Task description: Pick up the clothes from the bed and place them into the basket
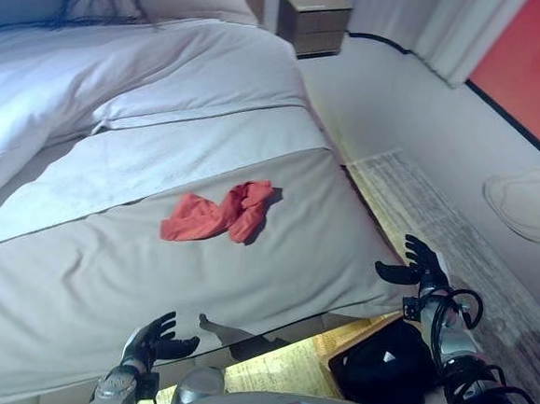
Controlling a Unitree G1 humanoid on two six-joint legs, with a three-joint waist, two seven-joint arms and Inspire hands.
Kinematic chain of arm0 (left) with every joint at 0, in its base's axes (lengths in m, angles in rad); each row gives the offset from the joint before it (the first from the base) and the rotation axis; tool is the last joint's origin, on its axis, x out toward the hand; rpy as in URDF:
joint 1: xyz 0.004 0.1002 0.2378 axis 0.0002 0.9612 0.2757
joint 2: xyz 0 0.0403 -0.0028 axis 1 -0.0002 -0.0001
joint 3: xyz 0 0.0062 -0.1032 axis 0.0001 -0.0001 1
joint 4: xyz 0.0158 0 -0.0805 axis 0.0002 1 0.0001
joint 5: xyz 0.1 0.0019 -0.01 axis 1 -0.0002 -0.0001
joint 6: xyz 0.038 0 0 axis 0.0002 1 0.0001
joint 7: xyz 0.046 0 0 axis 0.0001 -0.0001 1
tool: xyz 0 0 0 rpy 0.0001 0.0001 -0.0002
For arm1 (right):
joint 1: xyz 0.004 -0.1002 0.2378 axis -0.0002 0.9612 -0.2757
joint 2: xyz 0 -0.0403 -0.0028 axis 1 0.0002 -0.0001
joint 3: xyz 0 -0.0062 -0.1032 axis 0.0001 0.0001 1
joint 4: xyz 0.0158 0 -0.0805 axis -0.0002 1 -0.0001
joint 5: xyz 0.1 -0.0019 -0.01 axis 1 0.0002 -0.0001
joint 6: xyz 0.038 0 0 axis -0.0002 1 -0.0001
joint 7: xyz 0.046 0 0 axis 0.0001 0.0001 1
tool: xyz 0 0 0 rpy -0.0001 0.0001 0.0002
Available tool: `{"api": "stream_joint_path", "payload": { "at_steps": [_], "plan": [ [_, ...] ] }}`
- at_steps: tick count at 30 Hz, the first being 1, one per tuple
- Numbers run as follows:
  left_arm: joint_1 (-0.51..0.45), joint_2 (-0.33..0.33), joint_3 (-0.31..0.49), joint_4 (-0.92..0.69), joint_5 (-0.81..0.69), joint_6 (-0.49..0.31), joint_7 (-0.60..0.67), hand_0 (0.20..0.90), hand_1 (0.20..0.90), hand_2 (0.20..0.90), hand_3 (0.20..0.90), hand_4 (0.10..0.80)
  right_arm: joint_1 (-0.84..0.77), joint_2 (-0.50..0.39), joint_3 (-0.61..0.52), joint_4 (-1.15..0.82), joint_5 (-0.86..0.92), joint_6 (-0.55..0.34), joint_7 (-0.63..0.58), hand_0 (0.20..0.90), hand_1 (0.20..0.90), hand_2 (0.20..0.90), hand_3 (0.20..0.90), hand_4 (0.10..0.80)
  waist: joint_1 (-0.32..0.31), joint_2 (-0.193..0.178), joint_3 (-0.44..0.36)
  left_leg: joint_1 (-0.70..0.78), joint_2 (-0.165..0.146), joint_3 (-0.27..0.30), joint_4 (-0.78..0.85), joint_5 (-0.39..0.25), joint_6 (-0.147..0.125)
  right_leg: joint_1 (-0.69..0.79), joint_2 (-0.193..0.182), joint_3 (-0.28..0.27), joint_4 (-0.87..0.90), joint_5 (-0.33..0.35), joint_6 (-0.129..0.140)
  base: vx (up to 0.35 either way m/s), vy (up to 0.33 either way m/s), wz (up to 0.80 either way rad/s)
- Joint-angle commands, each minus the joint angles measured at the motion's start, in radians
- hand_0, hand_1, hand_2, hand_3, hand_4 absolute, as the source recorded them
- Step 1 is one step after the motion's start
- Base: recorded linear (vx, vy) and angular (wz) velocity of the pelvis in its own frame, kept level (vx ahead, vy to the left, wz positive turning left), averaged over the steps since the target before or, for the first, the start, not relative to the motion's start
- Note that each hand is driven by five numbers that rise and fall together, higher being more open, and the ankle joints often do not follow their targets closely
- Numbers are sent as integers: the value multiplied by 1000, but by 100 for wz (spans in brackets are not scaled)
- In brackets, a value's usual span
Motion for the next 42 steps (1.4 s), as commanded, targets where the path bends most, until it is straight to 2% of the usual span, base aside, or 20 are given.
{"api": "stream_joint_path", "payload": {
  "at_steps": [1,2,3,4,5,7,8,10,13,17,20,25,28,35,37,38,41,42],
  "plan": [
    [-13,78,-29,-76,0,-36,39,900,900,900,900,800,-118,-73,46,-6,-143,-131,2,900,900,900,900,800,18,10,-32,-2,-7,4,-8,-75,-19,-126,100,181,82,83,49,163,-255,78],
    [-25,93,-41,-64,-5,-34,46,900,900,900,900,800,-143,-91,81,24,-188,-147,-14,900,900,900,900,800,4,-10,-22,-2,-5,-39,-8,-69,-35,-102,172,213,-74,37,34,182,-282,82],
    [-29,97,-42,-62,-3,-35,46,900,900,900,900,800,-149,-96,90,28,-214,-147,-16,900,900,900,900,800,-2,-17,-18,-1,-6,-50,-8,-70,-40,-96,185,225,-139,33,33,212,-409,114],
    [-48,115,-47,-66,14,-28,36,900,900,900,900,800,-167,-115,122,23,-273,-141,-29,900,900,900,900,800,-16,-41,-10,-12,-9,-78,-8,-71,-48,-97,216,262,-302,44,36,128,-362,121],
    [-62,132,-53,-69,15,-21,37,900,900,900,900,800,-176,-124,147,19,-329,-152,-41,900,900,900,900,800,-25,-54,2,-21,-7,-96,-8,-79,-45,-133,219,297,-298,91,44,101,-332,127],
    [-67,139,-57,-70,18,-13,45,900,900,900,900,800,-195,-132,174,28,-353,-153,-33,900,900,900,900,800,-15,-56,2,-38,8,-98,-8,-69,-56,-88,239,288,-336,20,23,99,-199,108],
    [-54,131,-43,-65,38,-16,46,900,900,900,900,800,-208,-142,192,21,-405,-137,-19,900,900,900,900,800,4,-70,0,-56,-1,-110,-2,-54,-53,-54,243,287,-354,25,21,124,-204,108],
    [-32,130,-34,-71,59,-31,30,900,900,900,900,800,-250,-161,224,27,-455,-139,-5,900,900,900,900,800,26,-73,6,-69,8,-113,2,-44,-62,-36,260,269,-377,-7,3,70,-150,57],
    [-18,131,-44,-68,74,-37,19,900,900,900,900,800,-329,-188,257,58,-468,-147,5,900,900,900,900,800,52,-70,19,-88,8,-129,-1,-32,-70,-23,272,260,-412,-20,-11,64,-87,12],
    [-25,147,-49,-74,56,-51,4,900,900,900,900,800,-403,-194,293,60,-542,-173,-85,900,900,900,900,800,81,-66,49,-132,9,-142,13,-23,-73,-47,276,241,-401,-30,-17,-36,-93,8],
    [-58,158,-76,-80,45,-70,-13,900,900,900,900,800,-480,-202,326,58,-552,-194,-157,900,900,900,900,800,103,-52,97,-189,5,-173,41,-17,-73,-95,276,224,-376,-33,-24,-72,-99,18],
    [-98,168,-116,-110,8,-112,6,900,900,900,900,800,-596,-231,388,61,-557,-205,-203,900,900,900,900,800,123,-27,171,-294,-13,-208,121,-20,-80,-169,264,211,-361,-12,-37,-56,-66,11],
    [-115,190,-137,-159,-20,-135,17,900,900,900,900,800,-673,-239,419,104,-531,-177,-222,900,900,900,900,800,145,-20,218,-409,-42,-221,247,-43,-79,-246,248,189,-319,-5,-50,-78,-128,17],
    [-120,225,-139,-226,-63,-113,36,900,900,900,900,800,-750,-260,439,197,-493,-131,-176,900,900,900,900,800,169,21,253,-584,-68,-250,452,-94,-65,-398,225,155,-133,-65,-88,-14,-25,7],
    [-123,235,-136,-234,-79,-109,32,900,900,900,900,800,-767,-261,436,223,-482,-124,-145,900,900,900,900,800,174,32,259,-622,-71,-256,490,-101,-61,-439,213,153,-82,-79,-94,18,-13,0],
    [-126,239,-127,-241,-89,-103,29,900,900,900,900,800,-779,-258,442,247,-479,-114,-128,900,900,900,900,800,180,45,266,-649,-74,-266,541,-146,-61,-474,206,171,-19,-122,-86,37,-25,-4],
    [-121,244,-121,-253,-101,-99,19,900,900,900,900,800,-788,-261,438,265,-454,-112,-89,900,900,900,900,800,181,61,272,-672,-71,-272,559,-147,-61,-504,202,175,19,-139,-95,16,-1,1],
    [-115,244,-114,-265,-100,-93,13,900,900,900,900,800,-788,-264,440,271,-454,-112,-95,822,822,822,809,709,179,67,275,-674,-70,-273,561,-145,-61,-511,204,180,26,-143,-97,2,5,10]
  ]
}}
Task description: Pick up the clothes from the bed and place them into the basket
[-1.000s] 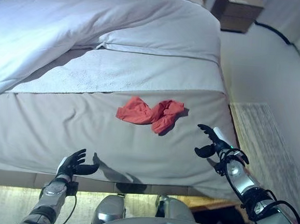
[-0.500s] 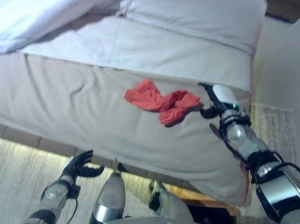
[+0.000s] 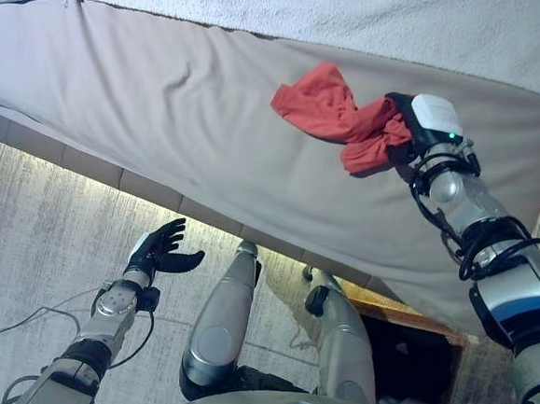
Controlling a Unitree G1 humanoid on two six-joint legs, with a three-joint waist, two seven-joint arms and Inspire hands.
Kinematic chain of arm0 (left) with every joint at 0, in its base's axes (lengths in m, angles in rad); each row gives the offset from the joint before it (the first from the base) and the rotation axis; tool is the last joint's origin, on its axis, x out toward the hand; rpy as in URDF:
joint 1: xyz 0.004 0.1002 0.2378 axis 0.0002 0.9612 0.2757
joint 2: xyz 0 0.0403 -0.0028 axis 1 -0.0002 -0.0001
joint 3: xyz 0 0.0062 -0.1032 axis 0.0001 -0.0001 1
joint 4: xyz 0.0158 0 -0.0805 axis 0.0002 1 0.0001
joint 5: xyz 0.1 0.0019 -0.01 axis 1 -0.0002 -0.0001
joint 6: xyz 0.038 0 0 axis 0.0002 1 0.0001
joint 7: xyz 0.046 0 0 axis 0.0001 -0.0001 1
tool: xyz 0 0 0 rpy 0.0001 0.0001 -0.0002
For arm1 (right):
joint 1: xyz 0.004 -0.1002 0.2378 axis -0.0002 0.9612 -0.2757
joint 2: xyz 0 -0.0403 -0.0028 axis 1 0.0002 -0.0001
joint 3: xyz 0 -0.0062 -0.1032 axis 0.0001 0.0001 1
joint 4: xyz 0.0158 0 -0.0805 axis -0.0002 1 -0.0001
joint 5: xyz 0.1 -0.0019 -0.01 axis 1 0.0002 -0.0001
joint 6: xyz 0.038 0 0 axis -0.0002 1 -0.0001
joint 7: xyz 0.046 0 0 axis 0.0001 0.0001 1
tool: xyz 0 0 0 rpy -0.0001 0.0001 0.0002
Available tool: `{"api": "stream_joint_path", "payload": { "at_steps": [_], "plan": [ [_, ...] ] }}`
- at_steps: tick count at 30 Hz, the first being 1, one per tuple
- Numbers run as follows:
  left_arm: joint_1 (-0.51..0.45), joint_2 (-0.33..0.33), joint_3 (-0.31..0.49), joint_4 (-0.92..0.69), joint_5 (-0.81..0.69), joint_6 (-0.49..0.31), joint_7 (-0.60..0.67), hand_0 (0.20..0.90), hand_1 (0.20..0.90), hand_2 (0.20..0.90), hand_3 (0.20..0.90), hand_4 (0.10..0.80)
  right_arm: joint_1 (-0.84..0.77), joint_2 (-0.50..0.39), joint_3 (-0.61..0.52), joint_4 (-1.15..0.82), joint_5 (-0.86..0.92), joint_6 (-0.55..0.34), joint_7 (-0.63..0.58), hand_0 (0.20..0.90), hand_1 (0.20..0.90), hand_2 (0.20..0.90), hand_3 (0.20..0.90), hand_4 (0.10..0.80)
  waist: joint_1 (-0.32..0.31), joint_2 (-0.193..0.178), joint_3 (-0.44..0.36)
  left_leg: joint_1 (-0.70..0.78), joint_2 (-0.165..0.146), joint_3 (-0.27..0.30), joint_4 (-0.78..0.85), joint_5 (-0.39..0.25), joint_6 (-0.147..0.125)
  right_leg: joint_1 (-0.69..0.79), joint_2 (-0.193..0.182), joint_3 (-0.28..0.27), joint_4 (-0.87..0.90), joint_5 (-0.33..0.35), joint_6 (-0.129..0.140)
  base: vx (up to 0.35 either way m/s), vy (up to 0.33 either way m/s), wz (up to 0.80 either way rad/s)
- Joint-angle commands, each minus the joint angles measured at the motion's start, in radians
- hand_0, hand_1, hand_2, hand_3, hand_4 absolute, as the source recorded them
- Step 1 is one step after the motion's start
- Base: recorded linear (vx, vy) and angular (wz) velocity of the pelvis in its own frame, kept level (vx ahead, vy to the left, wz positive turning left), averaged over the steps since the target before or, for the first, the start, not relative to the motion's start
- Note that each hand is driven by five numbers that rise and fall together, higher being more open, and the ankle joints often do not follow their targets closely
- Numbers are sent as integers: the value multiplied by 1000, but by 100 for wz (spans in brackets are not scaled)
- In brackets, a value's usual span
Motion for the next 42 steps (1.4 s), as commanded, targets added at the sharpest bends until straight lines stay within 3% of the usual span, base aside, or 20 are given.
{"api": "stream_joint_path", "payload": {
  "at_steps": [1,3,10,21,26,27,28,31,35,42],
  "plan": [
    [91,64,0,-57,-46,-10,1,900,900,900,900,800,0,-78,32,-21,62,-22,-13,300,300,300,200,100,13,45,-69,-77,-34,40,114,-56,49,-16,6,-5,184,-114,-16,3,-8,25],
    [109,69,5,-63,-52,-15,-10,900,900,900,900,800,4,-80,10,-15,81,-51,-37,300,300,300,200,100,10,53,-68,-68,-26,42,72,-9,48,-7,16,-18,158,-89,-33,-78,2,48],
    [107,59,23,-12,-32,-34,-33,900,900,900,900,800,31,-83,-33,-20,99,-82,-41,300,300,300,200,100,3,39,-90,7,-1,52,12,12,27,90,35,-35,80,-79,-35,29,-35,-4],
    [112,36,38,48,-4,-55,-26,900,900,900,900,800,45,-119,-105,-17,152,-41,-144,300,300,300,200,100,-15,7,-141,137,26,82,-129,36,7,224,73,-10,-80,-47,-13,9,-21,-9],
    [125,9,47,92,16,-72,-18,900,900,900,900,800,50,-126,-123,-35,211,-33,-89,300,300,300,200,100,-27,2,-170,203,46,107,-218,58,-1,278,74,7,-149,-32,4,24,22,-9],
    [125,5,47,98,20,-76,-18,900,900,900,900,800,51,-122,-123,-35,222,-42,-62,474,474,474,403,303,-27,2,-175,211,49,108,-234,64,-2,284,74,9,-158,-31,6,21,36,-6],
    [121,0,45,104,23,-77,-14,900,900,900,900,800,51,-118,-122,-36,210,-50,-46,900,900,900,900,800,-29,3,-180,212,50,108,-246,73,-4,284,73,8,-167,-26,7,-15,23,-10],
    [78,-2,30,121,13,-70,-5,900,900,900,900,800,7,-102,-64,-46,153,-54,0,900,900,900,900,800,-28,10,-161,177,47,108,-223,69,-4,241,71,7,-148,-24,-1,-87,7,-9],
    [44,5,17,120,-10,-59,1,900,900,900,900,800,-53,-106,17,-76,97,-40,-31,900,900,900,900,800,-32,22,-120,87,38,95,-142,63,0,147,74,-3,-74,-30,-20,-75,-11,4],
    [14,22,18,112,-30,-35,2,900,900,900,900,800,-130,-100,61,-94,88,-10,-80,900,900,900,900,800,-24,27,-88,-37,32,71,-46,54,13,24,72,-12,41,-58,-42,-37,-37,13]
  ]
}}
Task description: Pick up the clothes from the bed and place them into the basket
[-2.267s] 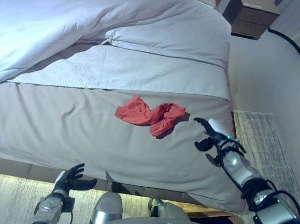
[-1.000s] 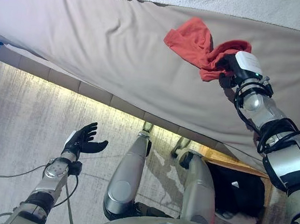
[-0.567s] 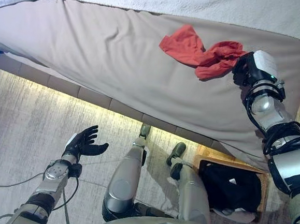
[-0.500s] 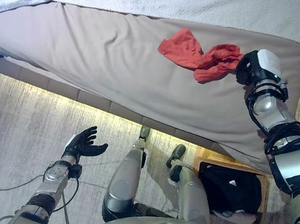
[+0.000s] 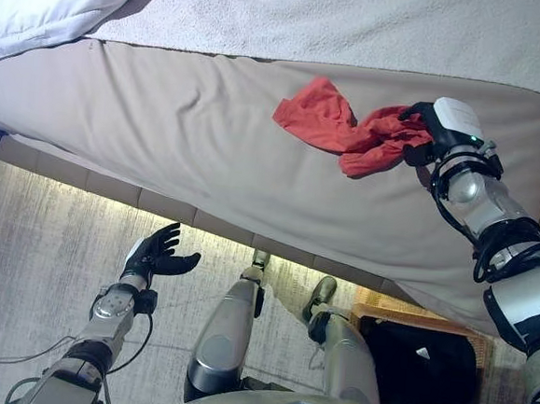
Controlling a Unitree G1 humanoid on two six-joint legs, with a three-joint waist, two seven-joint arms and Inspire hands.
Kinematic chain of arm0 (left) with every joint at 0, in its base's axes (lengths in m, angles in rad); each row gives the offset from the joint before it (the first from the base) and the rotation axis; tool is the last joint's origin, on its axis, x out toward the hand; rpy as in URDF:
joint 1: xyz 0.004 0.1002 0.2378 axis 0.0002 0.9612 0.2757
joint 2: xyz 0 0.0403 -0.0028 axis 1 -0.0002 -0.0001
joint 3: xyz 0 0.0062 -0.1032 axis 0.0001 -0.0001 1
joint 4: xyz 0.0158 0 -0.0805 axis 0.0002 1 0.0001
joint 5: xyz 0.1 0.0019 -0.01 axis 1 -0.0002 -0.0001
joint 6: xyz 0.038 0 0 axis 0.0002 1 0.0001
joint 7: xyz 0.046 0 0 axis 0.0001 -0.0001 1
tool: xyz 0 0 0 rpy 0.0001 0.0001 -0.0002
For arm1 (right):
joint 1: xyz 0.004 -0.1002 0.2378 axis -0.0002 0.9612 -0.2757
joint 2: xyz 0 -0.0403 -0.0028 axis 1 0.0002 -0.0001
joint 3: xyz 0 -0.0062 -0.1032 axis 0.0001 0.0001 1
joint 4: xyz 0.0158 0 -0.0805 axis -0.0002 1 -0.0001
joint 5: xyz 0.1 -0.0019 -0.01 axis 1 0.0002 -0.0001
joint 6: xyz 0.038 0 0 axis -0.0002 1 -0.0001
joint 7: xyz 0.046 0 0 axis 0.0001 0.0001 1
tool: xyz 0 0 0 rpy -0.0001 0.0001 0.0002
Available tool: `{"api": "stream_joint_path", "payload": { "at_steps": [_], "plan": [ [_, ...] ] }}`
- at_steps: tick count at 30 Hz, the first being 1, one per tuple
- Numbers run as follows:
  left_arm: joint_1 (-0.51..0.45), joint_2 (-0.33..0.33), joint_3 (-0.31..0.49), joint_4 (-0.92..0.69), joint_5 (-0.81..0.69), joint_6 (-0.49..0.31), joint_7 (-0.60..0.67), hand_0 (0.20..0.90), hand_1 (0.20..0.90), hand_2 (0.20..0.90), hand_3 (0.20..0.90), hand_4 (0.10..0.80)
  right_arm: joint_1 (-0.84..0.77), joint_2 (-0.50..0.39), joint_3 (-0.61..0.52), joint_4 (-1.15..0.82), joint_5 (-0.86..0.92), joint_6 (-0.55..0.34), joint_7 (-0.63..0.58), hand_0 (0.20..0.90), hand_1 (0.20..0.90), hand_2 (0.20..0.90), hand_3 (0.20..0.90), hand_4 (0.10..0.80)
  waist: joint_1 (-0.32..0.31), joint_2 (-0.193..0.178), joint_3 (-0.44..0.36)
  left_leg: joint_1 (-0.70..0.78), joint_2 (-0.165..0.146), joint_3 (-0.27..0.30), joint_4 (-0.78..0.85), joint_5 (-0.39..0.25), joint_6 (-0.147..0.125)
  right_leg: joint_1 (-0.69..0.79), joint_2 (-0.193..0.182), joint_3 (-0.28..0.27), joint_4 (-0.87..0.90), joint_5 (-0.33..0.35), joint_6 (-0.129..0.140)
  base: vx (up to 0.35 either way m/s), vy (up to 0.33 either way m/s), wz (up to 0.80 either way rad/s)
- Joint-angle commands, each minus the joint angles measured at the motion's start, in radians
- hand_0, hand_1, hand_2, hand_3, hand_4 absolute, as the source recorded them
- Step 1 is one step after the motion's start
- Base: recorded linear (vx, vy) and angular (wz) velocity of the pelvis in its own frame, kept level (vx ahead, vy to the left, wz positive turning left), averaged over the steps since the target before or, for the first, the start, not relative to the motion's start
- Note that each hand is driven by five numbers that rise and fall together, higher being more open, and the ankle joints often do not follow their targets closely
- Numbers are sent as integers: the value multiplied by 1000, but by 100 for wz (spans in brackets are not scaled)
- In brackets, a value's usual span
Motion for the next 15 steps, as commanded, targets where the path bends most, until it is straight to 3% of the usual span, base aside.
{"api": "stream_joint_path", "payload": {
  "at_steps": [1,2,15],
  "plan": [
    [42,69,-7,2,-13,-22,12,900,900,900,900,800,-154,-42,9,-89,3,-7,-101,900,900,900,900,800,6,-10,24,-178,0,1,132,-72,-1,-106,36,-7,-19,14,-25,62,-47,14],
    [44,71,-5,2,-9,-23,5,900,900,900,900,800,-167,-42,16,-100,-8,-3,-106,900,900,900,900,800,8,-13,28,-192,2,-9,167,-111,-5,-123,34,6,19,-21,-17,67,-48,11],
    [31,91,-19,-91,-82,-35,0,900,900,900,900,800,-239,-21,27,-76,57,43,-6,900,900,900,900,800,16,28,78,-354,-4,-30,292,-129,20,-311,-23,35,176,-49,-16,-24,0,3]
  ]
}}
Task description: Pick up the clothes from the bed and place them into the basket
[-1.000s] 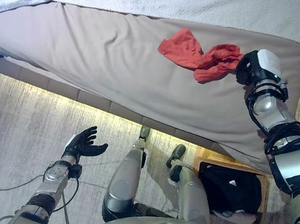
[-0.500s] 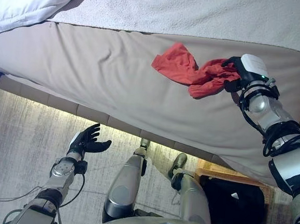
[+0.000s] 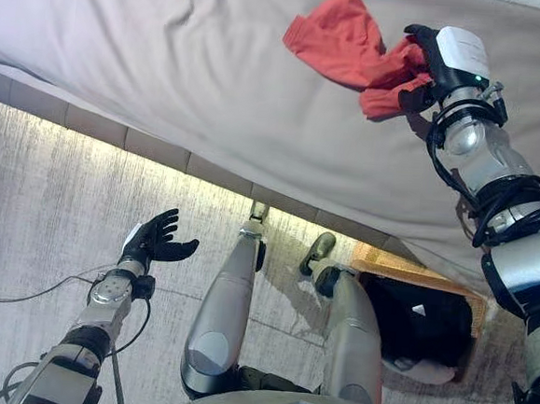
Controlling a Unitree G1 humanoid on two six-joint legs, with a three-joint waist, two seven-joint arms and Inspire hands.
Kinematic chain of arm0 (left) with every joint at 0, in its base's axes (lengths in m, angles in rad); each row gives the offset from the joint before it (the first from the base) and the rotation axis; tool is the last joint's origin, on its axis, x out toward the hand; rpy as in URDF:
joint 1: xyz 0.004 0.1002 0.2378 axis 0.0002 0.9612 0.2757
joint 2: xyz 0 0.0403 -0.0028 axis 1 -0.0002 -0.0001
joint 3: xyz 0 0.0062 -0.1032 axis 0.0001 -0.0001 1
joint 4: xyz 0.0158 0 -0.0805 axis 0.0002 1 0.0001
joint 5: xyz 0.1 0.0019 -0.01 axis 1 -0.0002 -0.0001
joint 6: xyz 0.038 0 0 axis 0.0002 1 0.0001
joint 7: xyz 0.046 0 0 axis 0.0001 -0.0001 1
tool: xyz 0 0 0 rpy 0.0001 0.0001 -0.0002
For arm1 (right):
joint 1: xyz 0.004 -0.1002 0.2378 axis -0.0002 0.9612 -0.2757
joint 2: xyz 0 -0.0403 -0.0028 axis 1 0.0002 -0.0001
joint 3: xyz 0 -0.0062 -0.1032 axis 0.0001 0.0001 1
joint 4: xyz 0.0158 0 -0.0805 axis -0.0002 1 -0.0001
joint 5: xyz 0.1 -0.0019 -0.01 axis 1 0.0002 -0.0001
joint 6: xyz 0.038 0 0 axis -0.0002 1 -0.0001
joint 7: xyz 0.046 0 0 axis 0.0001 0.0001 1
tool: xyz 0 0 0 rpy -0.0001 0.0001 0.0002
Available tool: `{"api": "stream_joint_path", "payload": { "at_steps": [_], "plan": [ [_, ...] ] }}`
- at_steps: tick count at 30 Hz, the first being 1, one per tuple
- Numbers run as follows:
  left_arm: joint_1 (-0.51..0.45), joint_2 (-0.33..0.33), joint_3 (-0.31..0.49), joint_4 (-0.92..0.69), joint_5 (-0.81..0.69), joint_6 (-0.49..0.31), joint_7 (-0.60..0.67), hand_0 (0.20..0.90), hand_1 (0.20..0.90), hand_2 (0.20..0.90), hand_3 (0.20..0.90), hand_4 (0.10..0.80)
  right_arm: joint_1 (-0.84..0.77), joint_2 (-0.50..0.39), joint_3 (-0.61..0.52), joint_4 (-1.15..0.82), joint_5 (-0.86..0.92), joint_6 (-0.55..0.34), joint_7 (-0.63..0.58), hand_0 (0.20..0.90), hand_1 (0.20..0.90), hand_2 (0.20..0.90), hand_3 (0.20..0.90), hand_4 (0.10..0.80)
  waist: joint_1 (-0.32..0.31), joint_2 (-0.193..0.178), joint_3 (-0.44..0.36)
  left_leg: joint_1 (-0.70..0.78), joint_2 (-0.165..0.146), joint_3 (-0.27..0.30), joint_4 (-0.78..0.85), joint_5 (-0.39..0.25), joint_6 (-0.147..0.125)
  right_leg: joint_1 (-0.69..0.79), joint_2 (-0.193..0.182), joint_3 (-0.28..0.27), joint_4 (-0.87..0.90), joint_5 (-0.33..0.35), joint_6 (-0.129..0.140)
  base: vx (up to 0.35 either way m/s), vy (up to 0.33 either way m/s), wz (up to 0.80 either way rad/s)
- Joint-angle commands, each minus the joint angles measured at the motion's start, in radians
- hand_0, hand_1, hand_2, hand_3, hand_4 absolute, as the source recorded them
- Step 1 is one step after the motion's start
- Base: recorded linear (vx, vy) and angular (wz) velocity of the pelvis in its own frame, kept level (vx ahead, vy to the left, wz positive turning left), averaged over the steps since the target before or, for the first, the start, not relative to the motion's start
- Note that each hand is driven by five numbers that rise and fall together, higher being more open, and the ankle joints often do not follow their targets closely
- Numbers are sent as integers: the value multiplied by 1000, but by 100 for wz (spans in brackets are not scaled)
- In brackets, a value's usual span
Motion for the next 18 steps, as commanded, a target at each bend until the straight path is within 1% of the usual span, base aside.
{"api": "stream_joint_path", "payload": {
  "at_steps": [1,5,6,7,8,11,12,14,17,18],
  "plan": [
    [67,55,-19,-78,-73,-39,8,900,900,900,900,800,-54,-52,29,-39,69,3,15,900,900,900,900,800,1,63,-25,-49,-10,-14,93,-64,32,-15,2,14,-43,72,40,-57,11,5],
    [84,66,-16,-114,-99,-46,0,900,900,900,900,800,-52,-52,20,1,86,27,59,900,900,900,900,800,-1,81,-14,-75,-15,-20,108,-69,37,-49,-4,29,-13,59,36,-32,0,6],
    [90,67,-15,-122,-102,-47,0,900,900,900,900,800,-49,-56,23,6,85,35,57,780,780,780,760,660,-2,86,-14,-78,-17,-23,111,-70,39,-53,-3,30,-9,57,34,0,0,0],
    [92,68,-15,-125,-103,-47,2,900,900,900,900,800,-46,-57,23,8,90,37,46,589,589,589,538,438,-2,88,-14,-79,-18,-24,113,-70,39,-54,-2,31,-6,56,33,5,-13,-7],
    [100,72,-12,-126,-109,-49,0,900,900,900,900,800,-42,-61,17,14,110,31,19,300,300,300,200,100,-4,91,-14,-76,-18,-25,112,-71,40,-52,-1,32,-4,53,32,13,-9,-5],
    [121,81,-2,-128,-109,-52,-12,900,900,900,900,800,-36,-70,-16,27,118,26,-52,300,300,300,200,100,-7,99,-14,-58,-17,-25,111,-70,37,-34,2,30,0,49,28,25,-4,35],
    [127,83,2,-130,-111,-52,-13,900,900,900,900,800,-33,-74,-30,29,135,20,-84,300,300,300,200,100,-9,100,-14,-45,-16,-23,106,-69,35,-21,7,29,-5,49,27,30,-7,-10],
    [136,84,8,-133,-109,-53,-13,900,900,900,900,800,-23,-79,-60,22,142,18,-104,300,300,300,200,100,-12,97,-15,-16,-14,-20,91,-68,31,10,15,27,-23,51,26,43,-12,-60],
    [157,84,23,-135,-90,-49,-22,900,900,900,900,800,4,-101,-99,2,173,15,-115,300,300,300,200,100,-17,89,-34,37,-12,-14,68,-67,22,75,29,20,-71,59,26,69,-9,19],
    [165,83,26,-131,-79,-50,-30,900,900,900,900,800,17,-110,-113,0,182,8,-117,300,300,300,200,100,-20,85,-45,59,-10,-10,57,-66,18,102,35,19,-92,62,26,73,2,-30]
  ]
}}
